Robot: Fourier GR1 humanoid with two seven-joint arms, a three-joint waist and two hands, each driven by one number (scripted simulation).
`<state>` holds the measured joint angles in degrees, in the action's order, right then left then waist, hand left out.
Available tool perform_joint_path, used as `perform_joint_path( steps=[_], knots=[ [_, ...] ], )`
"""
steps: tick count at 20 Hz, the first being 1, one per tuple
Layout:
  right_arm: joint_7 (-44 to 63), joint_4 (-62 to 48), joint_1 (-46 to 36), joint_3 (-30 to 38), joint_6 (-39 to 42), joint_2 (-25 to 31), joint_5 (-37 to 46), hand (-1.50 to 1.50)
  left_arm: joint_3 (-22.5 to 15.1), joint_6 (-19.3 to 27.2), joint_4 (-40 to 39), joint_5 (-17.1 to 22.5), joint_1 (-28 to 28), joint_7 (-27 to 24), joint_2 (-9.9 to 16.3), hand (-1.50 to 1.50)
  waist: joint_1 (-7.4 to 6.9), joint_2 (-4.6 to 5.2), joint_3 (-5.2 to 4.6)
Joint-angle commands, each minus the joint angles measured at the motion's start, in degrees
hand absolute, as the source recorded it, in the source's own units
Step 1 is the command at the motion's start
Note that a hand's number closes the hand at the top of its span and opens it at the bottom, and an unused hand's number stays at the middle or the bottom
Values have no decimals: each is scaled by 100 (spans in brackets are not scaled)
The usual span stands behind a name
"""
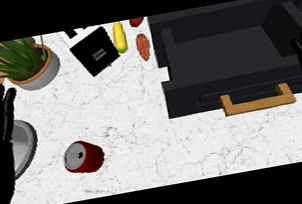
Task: Pick up the can, place it into the drawer and close the drawer
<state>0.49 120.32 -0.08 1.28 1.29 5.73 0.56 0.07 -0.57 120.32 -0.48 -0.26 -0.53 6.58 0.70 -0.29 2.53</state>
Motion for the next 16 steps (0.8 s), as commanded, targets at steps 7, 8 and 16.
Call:
perform_joint_path(
  steps=[7,8,16],
  knots=[
    [595,-388,433,-23,-169,-152,45,-150,-1282,-2715,-158,1787,532,437,1203,-150,22,101,-266],
    [751,-369,382,-1,-280,-176,118,-150,-1278,-2964,-118,1970,693,474,1404,-150,-61,67,-270],
    [1435,101,477,145,-287,-53,36,-150,288,-4379,-272,3750,1142,379,2675,-150,-92,23,-254]
  ],
)
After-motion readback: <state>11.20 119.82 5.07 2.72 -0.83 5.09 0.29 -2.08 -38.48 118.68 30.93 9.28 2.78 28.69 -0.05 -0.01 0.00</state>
